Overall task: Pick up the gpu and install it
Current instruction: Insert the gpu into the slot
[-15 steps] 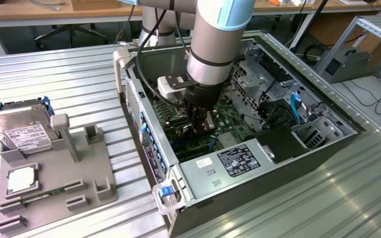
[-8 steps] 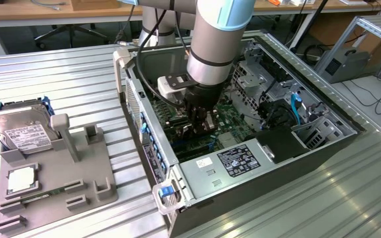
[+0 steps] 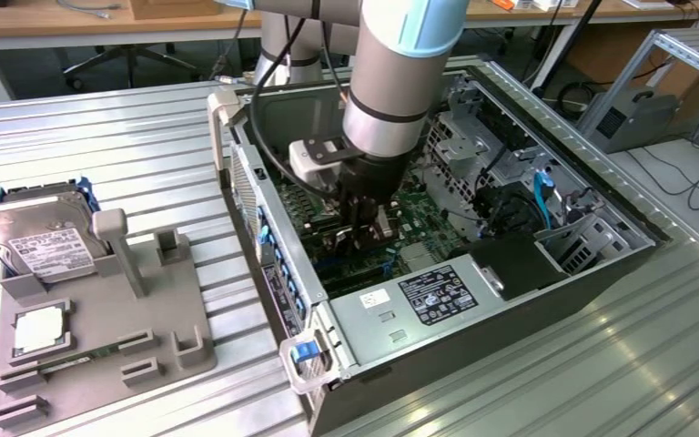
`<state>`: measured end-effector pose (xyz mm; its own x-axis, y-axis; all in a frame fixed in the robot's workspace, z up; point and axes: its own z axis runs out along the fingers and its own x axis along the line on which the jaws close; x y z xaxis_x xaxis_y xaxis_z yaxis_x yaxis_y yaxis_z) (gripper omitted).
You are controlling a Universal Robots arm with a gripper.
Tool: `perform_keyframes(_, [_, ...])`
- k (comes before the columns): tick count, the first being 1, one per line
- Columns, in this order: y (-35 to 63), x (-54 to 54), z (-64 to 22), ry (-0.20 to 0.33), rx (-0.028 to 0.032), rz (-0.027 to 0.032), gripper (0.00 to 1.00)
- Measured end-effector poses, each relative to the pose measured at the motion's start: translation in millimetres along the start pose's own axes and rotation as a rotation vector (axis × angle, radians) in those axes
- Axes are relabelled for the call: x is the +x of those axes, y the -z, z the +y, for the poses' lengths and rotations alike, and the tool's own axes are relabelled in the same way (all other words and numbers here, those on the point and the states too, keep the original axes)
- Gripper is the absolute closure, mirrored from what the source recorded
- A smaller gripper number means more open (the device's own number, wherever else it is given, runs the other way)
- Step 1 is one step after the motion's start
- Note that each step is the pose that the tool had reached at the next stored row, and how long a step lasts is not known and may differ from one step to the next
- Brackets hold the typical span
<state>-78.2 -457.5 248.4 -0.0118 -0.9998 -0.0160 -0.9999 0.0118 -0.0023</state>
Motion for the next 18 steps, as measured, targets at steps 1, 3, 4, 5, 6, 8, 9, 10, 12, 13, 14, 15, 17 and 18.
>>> perform_keyframes(1, [1.1, -0.1, 0.0, 0.0, 0.0001, -0.0002, 0.59])
perform_keyframes(3, [3.7, -0.4, -0.1, 0.0, 0.0002, -0.0003, 0.59])
perform_keyframes(4, [4.9, -0.6, -0.1, 0.0, 0.0002, -0.0004, 0.59])
perform_keyframes(5, [6.6, -0.9, 0.0, 0.0, 0.0002, -0.0003, 0.59])
perform_keyframes(6, [9.0, -1.2, 0.0, 0.0, 0.0003, -0.0004, 0.59])
perform_keyframes(8, [12.3, -1.6, 0.0, 0.0, 0.0003, -0.0003, 0.59])
perform_keyframes(9, [14.2, -1.7, 0.0, 0.0, 0.0005, -0.0004, 0.59])
perform_keyframes(10, [15.5, -1.8, -0.1, 0.0, 0.0005, -0.0003, 0.59])
perform_keyframes(12, [15.8, -1.9, -0.1, 0.0, 0.0008, -0.0007, 0.59])
perform_keyframes(13, [15.9, -1.9, -0.1, 0.0, 0.0007, -0.0005, 0.59])
perform_keyframes(14, [15.9, -1.9, 0.0, 0.0, 0.0007, -0.0005, 0.59])
perform_keyframes(15, [15.9, -1.9, 0.0, 0.0, 0.0006, -0.0004, 0.59])
perform_keyframes(17, [16.2, -1.9, -0.1, 0.0, 0.0007, -0.0005, 0.59])
perform_keyframes(18, [16.3, -1.9, 0.0, 0.0, 0.0007, -0.0006, 0.59])
